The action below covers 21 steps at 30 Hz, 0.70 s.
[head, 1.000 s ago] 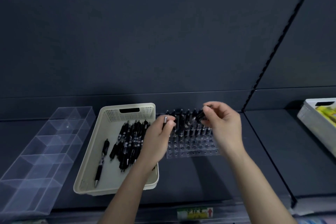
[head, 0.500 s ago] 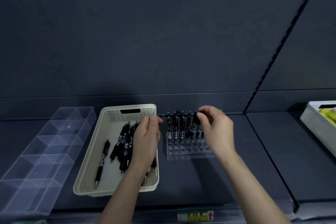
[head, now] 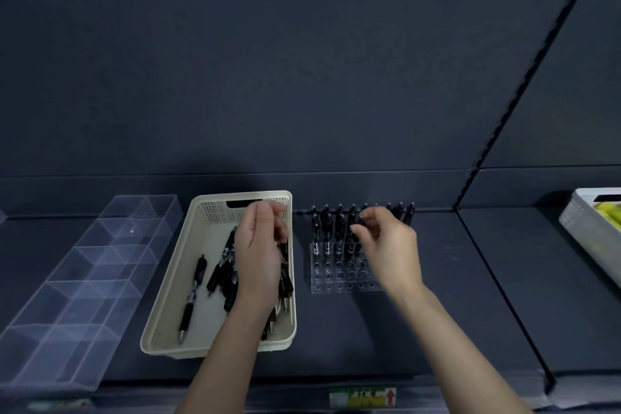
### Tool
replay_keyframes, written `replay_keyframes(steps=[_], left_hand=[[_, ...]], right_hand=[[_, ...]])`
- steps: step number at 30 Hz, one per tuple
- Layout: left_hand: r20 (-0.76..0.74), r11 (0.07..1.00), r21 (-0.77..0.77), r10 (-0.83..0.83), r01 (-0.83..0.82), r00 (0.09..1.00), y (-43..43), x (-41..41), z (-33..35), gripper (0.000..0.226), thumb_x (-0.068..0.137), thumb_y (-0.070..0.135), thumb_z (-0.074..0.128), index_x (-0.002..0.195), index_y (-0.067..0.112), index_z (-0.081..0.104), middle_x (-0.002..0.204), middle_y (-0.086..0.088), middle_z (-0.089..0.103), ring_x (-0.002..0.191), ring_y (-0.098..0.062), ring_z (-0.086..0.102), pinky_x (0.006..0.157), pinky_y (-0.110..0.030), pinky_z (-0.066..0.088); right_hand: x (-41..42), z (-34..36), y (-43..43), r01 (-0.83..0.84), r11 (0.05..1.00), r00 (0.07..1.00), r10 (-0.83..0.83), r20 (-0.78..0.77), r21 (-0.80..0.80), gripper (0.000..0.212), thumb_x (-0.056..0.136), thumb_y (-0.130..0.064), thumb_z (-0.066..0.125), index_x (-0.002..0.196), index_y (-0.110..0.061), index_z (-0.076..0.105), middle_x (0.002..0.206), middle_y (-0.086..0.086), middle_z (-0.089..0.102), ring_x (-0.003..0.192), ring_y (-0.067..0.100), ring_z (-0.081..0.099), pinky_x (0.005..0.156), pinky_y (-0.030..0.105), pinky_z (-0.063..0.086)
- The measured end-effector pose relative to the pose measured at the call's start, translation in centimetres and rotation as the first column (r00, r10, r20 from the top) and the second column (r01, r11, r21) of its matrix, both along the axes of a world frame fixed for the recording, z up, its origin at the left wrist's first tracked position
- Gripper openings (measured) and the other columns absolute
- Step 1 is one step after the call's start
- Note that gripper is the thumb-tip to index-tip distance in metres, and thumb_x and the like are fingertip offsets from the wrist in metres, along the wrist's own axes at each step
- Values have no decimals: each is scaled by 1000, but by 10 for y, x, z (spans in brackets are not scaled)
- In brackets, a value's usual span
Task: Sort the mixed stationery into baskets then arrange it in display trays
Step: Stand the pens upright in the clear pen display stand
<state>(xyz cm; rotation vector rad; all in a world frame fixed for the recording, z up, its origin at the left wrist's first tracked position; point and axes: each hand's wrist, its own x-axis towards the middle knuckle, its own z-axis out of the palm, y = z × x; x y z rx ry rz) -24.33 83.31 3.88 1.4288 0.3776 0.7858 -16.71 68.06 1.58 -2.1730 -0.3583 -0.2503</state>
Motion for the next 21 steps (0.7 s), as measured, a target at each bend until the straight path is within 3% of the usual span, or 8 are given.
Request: replay_keyframes(steps=[6,9,12,13,15,17,19,21], left_hand=[[37,999,-37,5,-3,999,0,0,0,32,103,19,35,83,12,59,57,7,47,53,-8,43,51,-16,39],[50,998,-60,11,-8,999,0,1,0,31,103,19,36,81,15,58,56,7,47,53,-10,42,51,-19,38],[89,995,-97,9,-1,996,0,2,4,33,102,20,35,77,20,57,58,6,48,55,-12,42,52,-22,37],[106,994,-111,-4,15,994,-2,3,5,34,102,20,35,76,21,57,60,5,48,56,-13,43,52,-23,37],[146,983,-171,-48,73,988,-8,6,7,35,103,19,35,75,21,55,64,2,49,59,-15,43,53,-26,36],[180,961,-236,-102,144,978,-17,9,6,34,103,18,35,75,17,54,67,0,51,60,-14,45,57,-28,37],[187,952,-239,-151,194,971,-23,11,4,32,103,19,36,77,15,54,68,1,53,63,-12,49,61,-27,41],[182,948,-230,-181,220,967,-23,12,0,29,102,20,37,80,12,54,70,1,56,66,-12,52,64,-25,45]], right_hand=[[1,-2,2,-26,993,998,31,48,-113,9,86,-18,68,89,-13,61,67,-6,60,62,17,58,61,32,51],[-1,2,1,-6,986,999,14,43,-164,14,86,-20,67,95,-11,62,81,0,64,73,19,61,67,35,52],[-9,10,-5,61,997,996,-57,73,-51,19,81,-23,73,93,-14,62,89,-2,61,75,12,58,70,28,50],[-13,13,-5,18,1000,999,-19,37,12,18,79,-22,75,89,-17,61,85,-5,61,73,8,57,68,22,48],[-24,18,-2,-187,973,964,208,-166,132,18,75,-18,78,81,-24,62,77,-10,63,68,0,57,65,12,45],[-34,17,5,-373,899,831,434,-347,230,20,75,-12,78,78,-26,64,74,-11,65,67,-3,58,66,12,46],[-38,14,7,-405,868,757,495,-426,287,17,76,-7,76,79,-20,66,74,-7,64,68,3,59,69,20,51],[-38,13,2,-327,857,726,497,-475,398,17,79,0,71,79,-15,65,71,-2,62,66,10,61,65,24,53]])
